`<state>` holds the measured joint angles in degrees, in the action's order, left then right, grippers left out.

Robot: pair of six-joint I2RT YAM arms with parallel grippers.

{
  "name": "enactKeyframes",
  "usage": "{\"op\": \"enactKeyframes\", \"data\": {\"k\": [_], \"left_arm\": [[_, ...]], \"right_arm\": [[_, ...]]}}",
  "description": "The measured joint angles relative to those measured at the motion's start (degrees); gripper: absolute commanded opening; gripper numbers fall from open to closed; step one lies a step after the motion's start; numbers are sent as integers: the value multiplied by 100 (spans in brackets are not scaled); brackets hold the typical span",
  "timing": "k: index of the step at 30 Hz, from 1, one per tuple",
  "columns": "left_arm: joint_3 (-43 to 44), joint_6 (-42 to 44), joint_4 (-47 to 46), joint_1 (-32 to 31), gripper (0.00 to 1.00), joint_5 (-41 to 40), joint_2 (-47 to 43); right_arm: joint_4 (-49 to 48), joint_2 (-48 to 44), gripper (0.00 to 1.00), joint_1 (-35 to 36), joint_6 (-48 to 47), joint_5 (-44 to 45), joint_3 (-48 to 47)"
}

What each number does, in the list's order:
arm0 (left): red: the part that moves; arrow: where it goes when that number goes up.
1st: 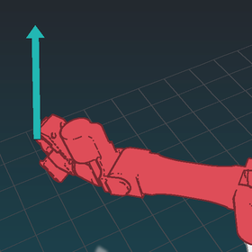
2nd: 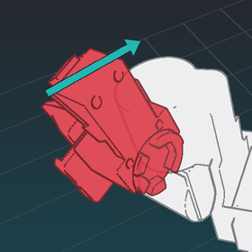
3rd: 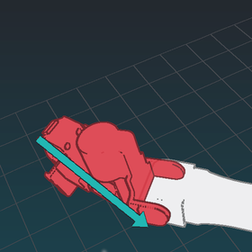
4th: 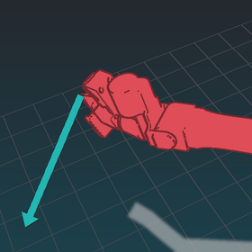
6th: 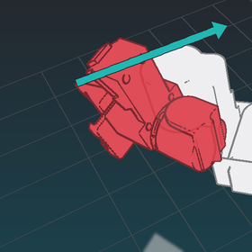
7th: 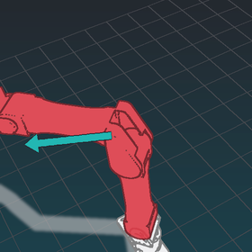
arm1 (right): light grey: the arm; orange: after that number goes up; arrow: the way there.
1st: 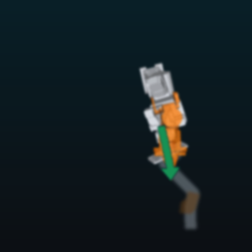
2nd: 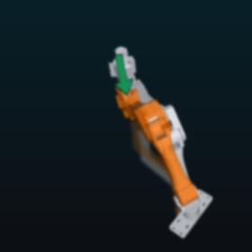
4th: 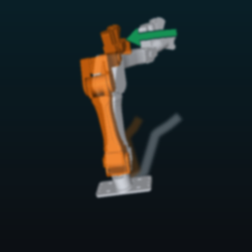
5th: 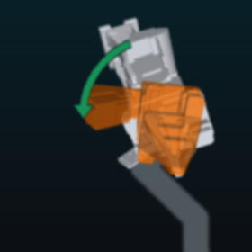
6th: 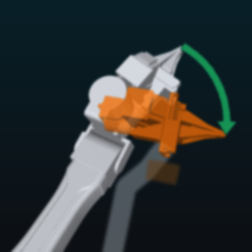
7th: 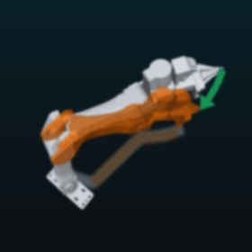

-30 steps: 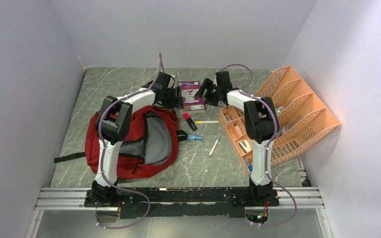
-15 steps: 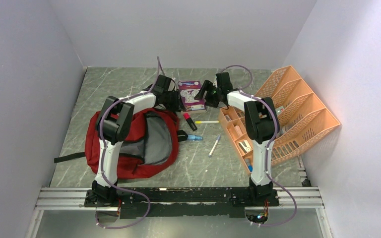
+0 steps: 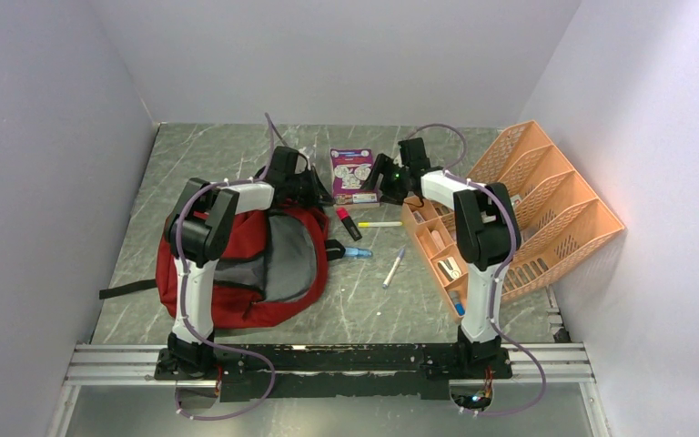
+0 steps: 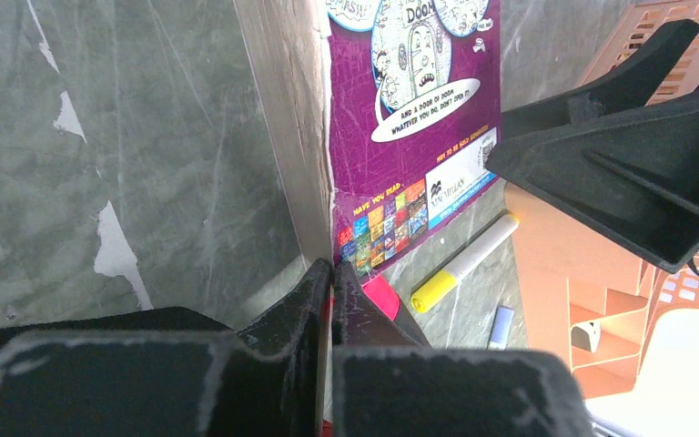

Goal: Pack the student bag
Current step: Pick up the book from the center of the board.

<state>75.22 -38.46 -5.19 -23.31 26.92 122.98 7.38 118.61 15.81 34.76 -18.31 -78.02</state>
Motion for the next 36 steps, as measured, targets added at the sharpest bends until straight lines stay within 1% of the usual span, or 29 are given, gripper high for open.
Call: {"op": "enactKeyframes", "data": {"k": [7, 13, 16, 18, 22, 26, 31, 34, 36], "left_arm": [[-28, -24, -79, 2, 5, 46, 9], [-20, -26, -90, 11, 5, 92, 31], [-2, -24, -74, 11, 5, 103, 42], [33, -15, -31, 11, 5, 116, 57], [133, 20, 116, 11, 5, 131, 90], [201, 68, 245, 13, 5, 131, 103], [238, 101, 356, 24, 5, 131, 105], [240, 111, 396, 28, 5, 133, 103], [240, 114, 398, 28, 5, 133, 101]], "right_arm": [[72, -57, 79, -28, -57, -98, 52], [-179, 26, 78, -160, 140, -715, 131], [-409, 103, 77, -280, 321, -1073, 179], [-713, 133, 74, -352, 466, -1281, 284], [-1731, 271, 69, -544, 940, -1788, 621], [-2658, 461, 65, -647, 1403, -2103, 774], [-3727, 555, 63, -682, 1875, -2439, 881], [-3993, 564, 63, -682, 1989, -2605, 846], [-3759, 564, 63, -680, 1849, -2623, 719]]}}
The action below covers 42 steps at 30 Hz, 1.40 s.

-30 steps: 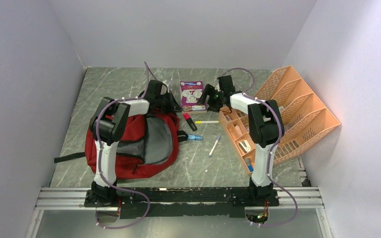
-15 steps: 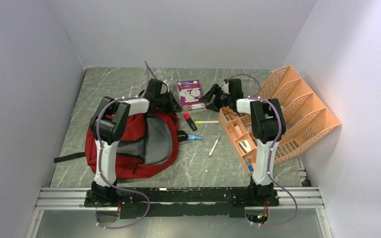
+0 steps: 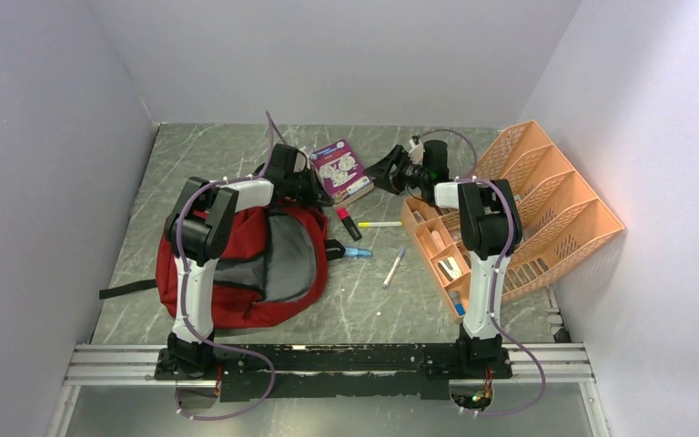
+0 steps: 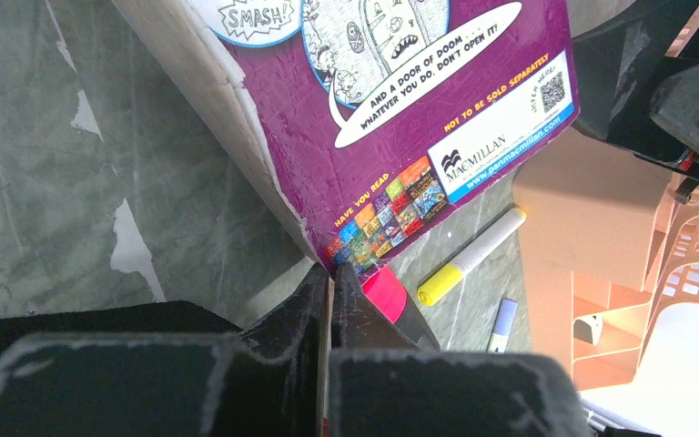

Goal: Pack the student bag
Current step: Pick up the book from the center of the board.

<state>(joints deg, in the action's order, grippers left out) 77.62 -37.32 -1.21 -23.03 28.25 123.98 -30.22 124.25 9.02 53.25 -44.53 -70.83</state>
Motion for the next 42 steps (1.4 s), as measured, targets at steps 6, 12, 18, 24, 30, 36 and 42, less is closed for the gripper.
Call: {"op": "enactKeyframes", "data": {"k": [6, 12, 18, 24, 30, 36, 42], "left_arm": [[15, 2, 17, 0, 5, 0, 2], [37, 7, 52, 0, 5, 0, 4], [103, 55, 170, 0, 5, -2, 11], [114, 94, 293, 2, 5, 22, 9], [120, 160, 424, 7, 5, 92, 9], [116, 223, 568, -44, 5, 201, 96], [116, 223, 570, -44, 5, 203, 96]], "right_arm": [[973, 9, 60, 31, -605, 63, -400], [1191, 188, 57, 33, -741, 70, -601], [1220, 516, 52, 79, -763, -142, -1102], [977, 577, 46, 216, -697, -286, -1353], [1569, 577, 43, 387, -1196, -269, -1827], [2238, 577, 40, 629, -1840, -216, -2302], [2754, 645, 40, 658, -2306, -199, -2599]]}}
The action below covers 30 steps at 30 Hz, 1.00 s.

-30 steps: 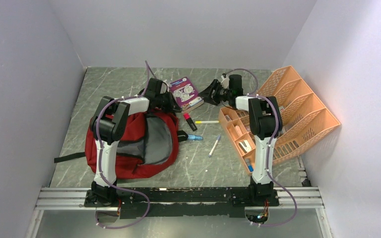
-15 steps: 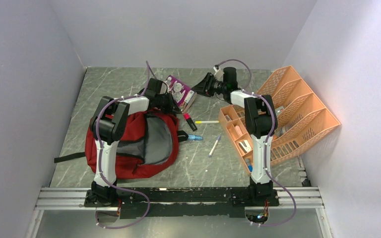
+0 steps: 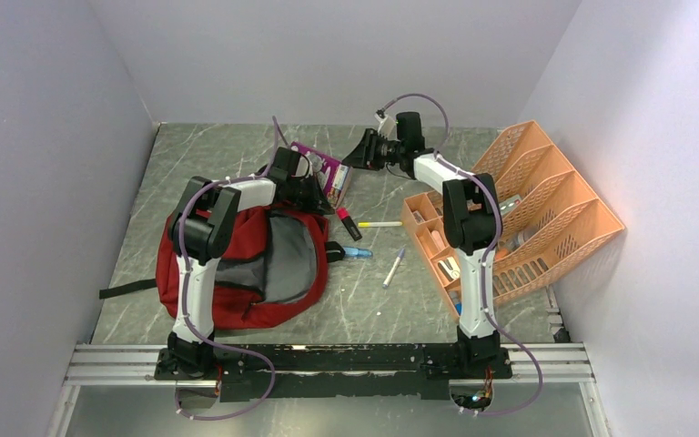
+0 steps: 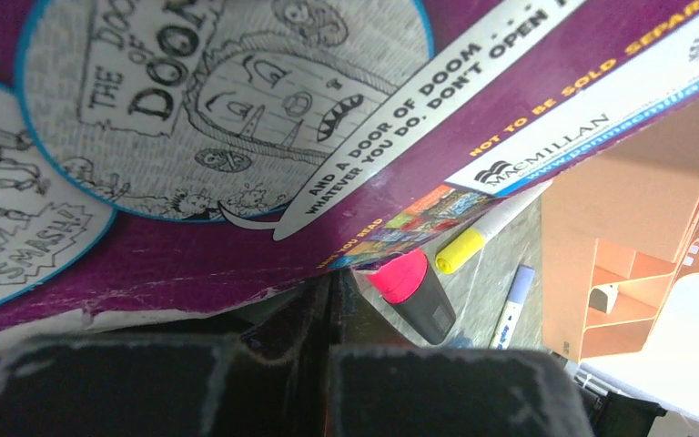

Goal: Pack the student bag
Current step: Pick up the book from the center of the board.

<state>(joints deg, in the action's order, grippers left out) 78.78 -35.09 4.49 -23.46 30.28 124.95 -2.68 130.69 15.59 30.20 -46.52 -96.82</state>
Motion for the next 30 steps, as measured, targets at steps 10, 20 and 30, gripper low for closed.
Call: {"op": "enactKeyframes", "data": {"k": [10, 20, 30], "left_arm": [[7, 0, -42, -13, 5, 0, 11], [9, 2, -66, -20, 5, 0, 22], [2, 4, -79, -22, 5, 0, 4]], "right_arm": [[918, 629, 43, 507, -225, -260, -46], [181, 581, 45, 498, 310, -387, 378], [-1738, 361, 4, 518, 1539, 111, 1467]]}}
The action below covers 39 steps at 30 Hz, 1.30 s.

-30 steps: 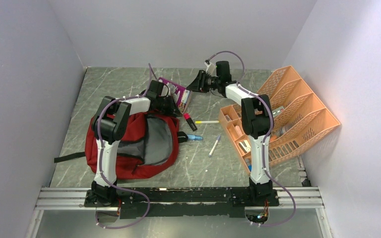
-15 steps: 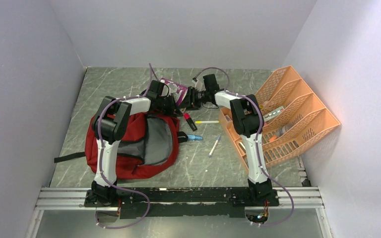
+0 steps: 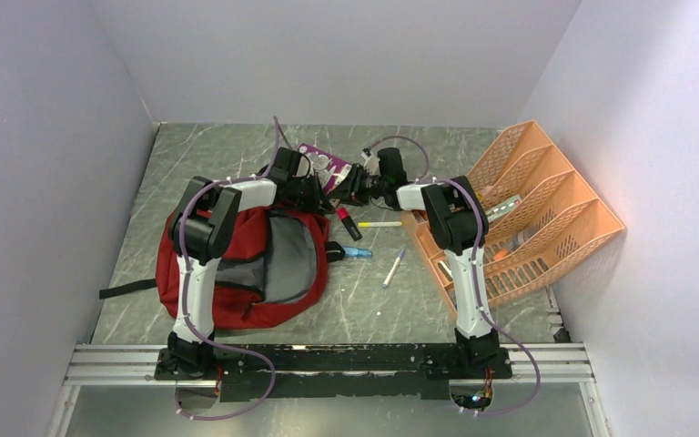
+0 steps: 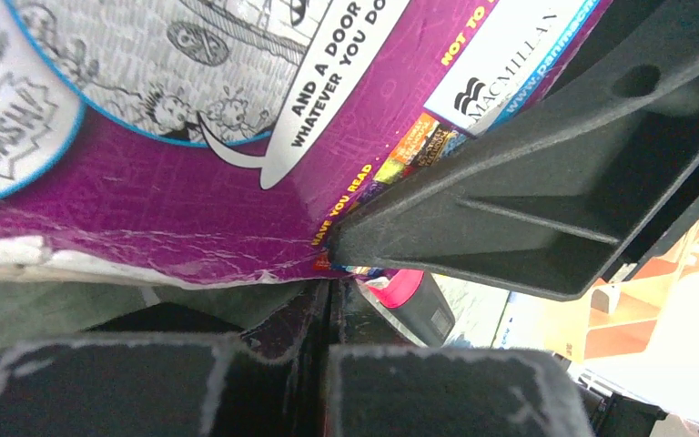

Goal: Pack the student bag
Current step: Pick up the book from the center of the board.

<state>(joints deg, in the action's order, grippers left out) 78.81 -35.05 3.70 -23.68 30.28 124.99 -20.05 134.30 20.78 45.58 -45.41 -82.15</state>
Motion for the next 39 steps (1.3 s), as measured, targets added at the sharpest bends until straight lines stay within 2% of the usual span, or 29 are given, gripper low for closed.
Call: {"op": "enactKeyframes", "data": {"k": [3, 7, 10, 16, 24, 29, 34, 39], "left_arm": [[-26, 37, 0, -17, 15, -50, -55], [-72, 197, 236, -83, 38, -299, -275], [-170, 372, 568, -87, 48, -520, -656], [-289, 640, 1093, -9, 60, -837, -2146], [-577, 1029, 1141, 271, 87, -1381, -4417], [-1132, 1215, 1327, 361, 96, -1786, -5650], [-1731, 1241, 1484, 363, 97, -2122, -6811], [-1965, 1255, 1624, 363, 97, -2227, -7930]], "right_arm": [[-199, -70, 0, 35, 79, 160, 127], [-114, -457, 0, 125, -127, 616, 385], [195, -885, 0, 186, -468, 973, 428], [942, -1873, 0, 177, -1215, 1709, 413], [1805, -3397, 0, 151, -1843, 2363, 562], [2269, -4631, 0, 140, -2166, 2039, 986], [2662, -5910, 0, 140, -2490, 1080, 1585], [2931, -6697, 0, 144, -2686, -144, 1930]]}}
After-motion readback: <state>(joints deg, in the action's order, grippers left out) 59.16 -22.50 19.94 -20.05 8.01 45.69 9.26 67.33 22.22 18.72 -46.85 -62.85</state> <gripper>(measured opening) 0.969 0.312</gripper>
